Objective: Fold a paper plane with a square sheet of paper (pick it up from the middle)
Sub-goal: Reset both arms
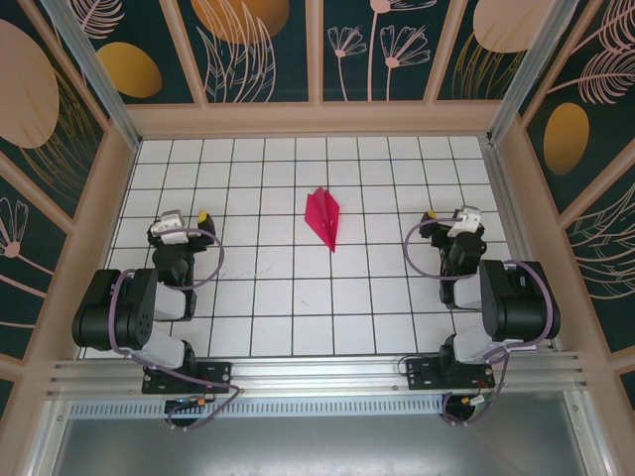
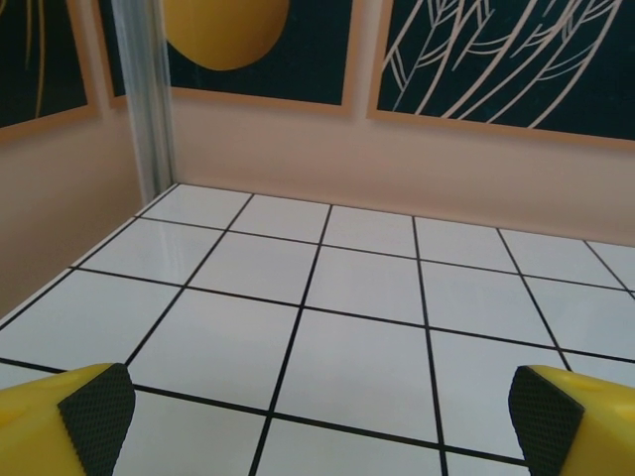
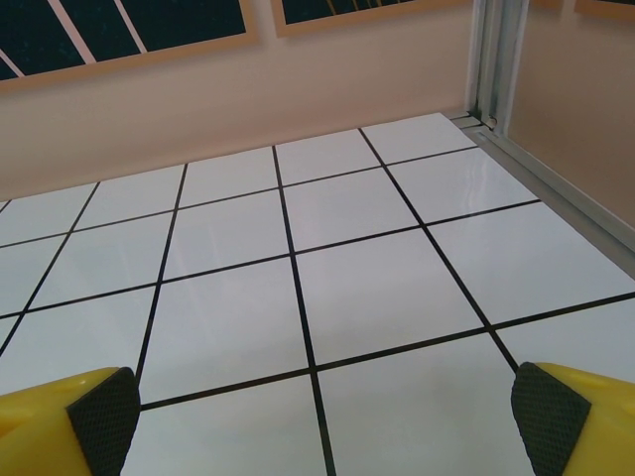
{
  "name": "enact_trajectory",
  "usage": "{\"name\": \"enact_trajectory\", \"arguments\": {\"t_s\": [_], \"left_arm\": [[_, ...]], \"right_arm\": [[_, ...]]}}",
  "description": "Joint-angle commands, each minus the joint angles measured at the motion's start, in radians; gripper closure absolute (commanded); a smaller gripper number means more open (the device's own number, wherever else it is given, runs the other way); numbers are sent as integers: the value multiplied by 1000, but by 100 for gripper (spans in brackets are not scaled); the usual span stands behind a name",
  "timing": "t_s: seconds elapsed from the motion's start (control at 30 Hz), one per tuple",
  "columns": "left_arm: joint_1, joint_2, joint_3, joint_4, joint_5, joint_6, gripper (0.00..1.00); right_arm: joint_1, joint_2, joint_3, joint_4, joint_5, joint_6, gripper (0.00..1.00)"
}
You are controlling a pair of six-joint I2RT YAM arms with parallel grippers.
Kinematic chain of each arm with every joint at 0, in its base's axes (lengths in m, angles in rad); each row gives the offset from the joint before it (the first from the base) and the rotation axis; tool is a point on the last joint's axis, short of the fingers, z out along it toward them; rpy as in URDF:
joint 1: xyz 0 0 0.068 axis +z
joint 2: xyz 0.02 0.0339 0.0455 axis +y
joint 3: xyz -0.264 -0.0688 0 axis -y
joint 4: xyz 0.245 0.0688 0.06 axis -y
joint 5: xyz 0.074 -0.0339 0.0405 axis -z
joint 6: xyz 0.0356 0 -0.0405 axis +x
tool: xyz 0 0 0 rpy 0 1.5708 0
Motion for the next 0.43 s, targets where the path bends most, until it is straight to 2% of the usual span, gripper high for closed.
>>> {"name": "enact_trajectory", "arguments": {"t_s": [0.0,0.1,0.4], "left_arm": [[6,8,-3,46,69,32,1],[6,8,56,-72,49,27,1],[6,9,55,-61,48,27,2]], "right_arm": [[2,9,-7,59,-19,-15,1],[2,9,-7,59,-19,-15,1],[2,8,-7,59,-19,-15,1]]}}
